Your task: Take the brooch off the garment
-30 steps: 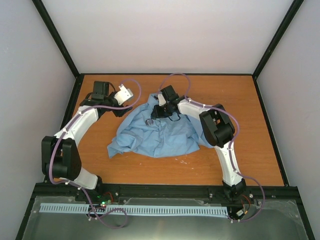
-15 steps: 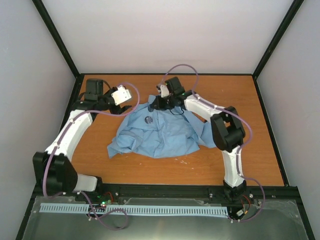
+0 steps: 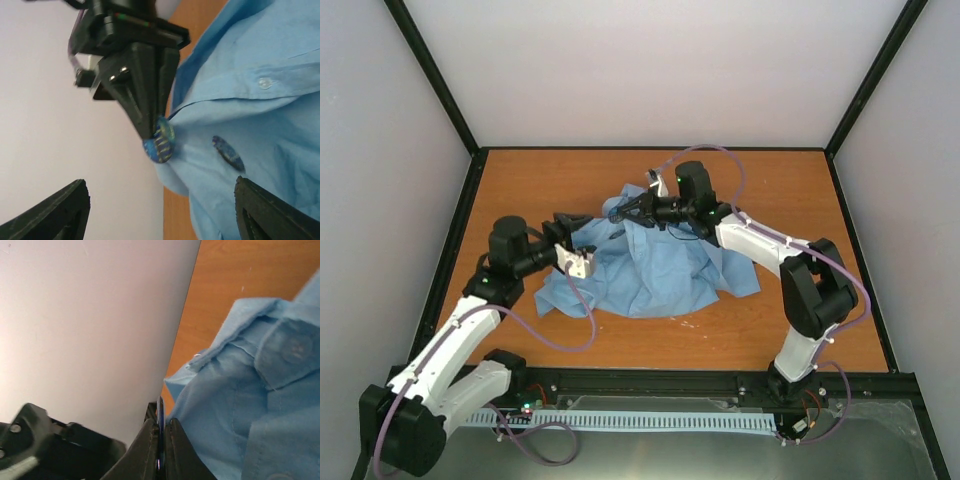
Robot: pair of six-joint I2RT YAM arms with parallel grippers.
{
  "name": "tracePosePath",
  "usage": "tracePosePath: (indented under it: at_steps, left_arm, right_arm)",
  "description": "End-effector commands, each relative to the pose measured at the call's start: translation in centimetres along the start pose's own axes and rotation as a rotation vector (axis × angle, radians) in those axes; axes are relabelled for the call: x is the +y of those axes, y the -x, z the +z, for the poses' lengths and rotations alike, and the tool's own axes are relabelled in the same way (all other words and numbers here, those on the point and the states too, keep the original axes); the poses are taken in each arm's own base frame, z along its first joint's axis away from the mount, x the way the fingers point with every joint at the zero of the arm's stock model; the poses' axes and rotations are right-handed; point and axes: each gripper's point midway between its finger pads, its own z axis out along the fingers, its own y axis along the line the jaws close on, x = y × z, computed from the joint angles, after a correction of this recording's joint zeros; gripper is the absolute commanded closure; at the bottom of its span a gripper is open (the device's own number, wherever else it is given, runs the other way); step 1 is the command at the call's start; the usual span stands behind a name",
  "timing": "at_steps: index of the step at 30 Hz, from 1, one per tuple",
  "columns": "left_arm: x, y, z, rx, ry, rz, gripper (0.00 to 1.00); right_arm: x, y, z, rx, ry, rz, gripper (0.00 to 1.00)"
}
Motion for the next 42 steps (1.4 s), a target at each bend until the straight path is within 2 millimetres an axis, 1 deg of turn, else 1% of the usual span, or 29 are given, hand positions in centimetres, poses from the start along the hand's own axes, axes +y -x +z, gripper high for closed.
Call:
tracePosePath:
  at_steps: [1, 3, 6, 7, 11, 13, 17, 22, 31, 36, 38, 40, 41, 42]
  left_arm:
    - [1.0, 2.2, -0.1, -0.079, 0.155, 0.265, 0.21]
    - [-0.2, 2.4, 0.0, -0.094, 0.161, 0.305, 0.22]
    - [-1.3, 2.7, 0.3, -0.119, 0.197, 0.354, 0.23]
    - [-0.8, 3.2, 0.2, -0.129, 0.245, 0.388, 0.24]
    - [-0.1, 4.0, 0.1, -0.148, 0.341, 0.452, 0.29]
    - [0.5, 4.4, -0.1, -0.160, 0.359, 0.447, 0.33]
    - [0.8, 4.8, -0.3, -0.172, 0.365, 0.454, 0.42]
    - [0.1, 4.7, -0.3, -0.170, 0.345, 0.454, 0.53]
    - [0.8, 3.8, 0.3, -0.127, 0.352, 0.437, 0.72]
    - [0.9, 3.7, 0.5, -0.124, 0.337, 0.400, 0.88]
    - [0.6, 3.5, 0.9, -0.125, 0.284, 0.335, 0.91]
    - [0.0, 3.1, 1.5, -0.115, 0.197, 0.239, 0.90]
    - [-0.4, 2.9, 1.8, -0.103, 0.164, 0.222, 0.89]
    - [-0.8, 2.6, 2.0, -0.091, 0.152, 0.227, 0.86]
  right_arm:
    - [4.0, -1.5, -1.0, 0.006, 0.116, 0.022, 0.97]
    - [3.9, -2.2, -1.3, 0.009, 0.127, 0.048, 0.97]
    - [3.8, -3.0, -1.5, 0.010, 0.141, 0.064, 0.97]
    - [3.9, -3.3, -1.5, 0.009, 0.143, 0.066, 0.97]
    - [4.3, -4.2, -1.0, 0.021, 0.165, 0.077, 0.97]
    - [4.5, -4.4, -0.8, 0.023, 0.168, 0.074, 0.97]
    - [4.7, -4.8, -0.3, 0.031, 0.174, 0.081, 0.97]
    - [5.1, -4.9, 0.0, 0.027, 0.185, 0.093, 0.97]
    - [5.6, -5.5, 0.3, 0.030, 0.184, 0.107, 0.97]
    - [5.9, -5.4, 0.2, 0.020, 0.185, 0.108, 0.97]
    - [6.3, -5.3, 0.0, 0.017, 0.192, 0.097, 0.94]
    - [6.7, -5.3, -0.1, 0.016, 0.200, 0.089, 0.94]
    - [6.8, -5.2, -0.2, 0.013, 0.203, 0.090, 0.95]
    - [6.9, -5.2, -0.2, 0.011, 0.204, 0.094, 0.96]
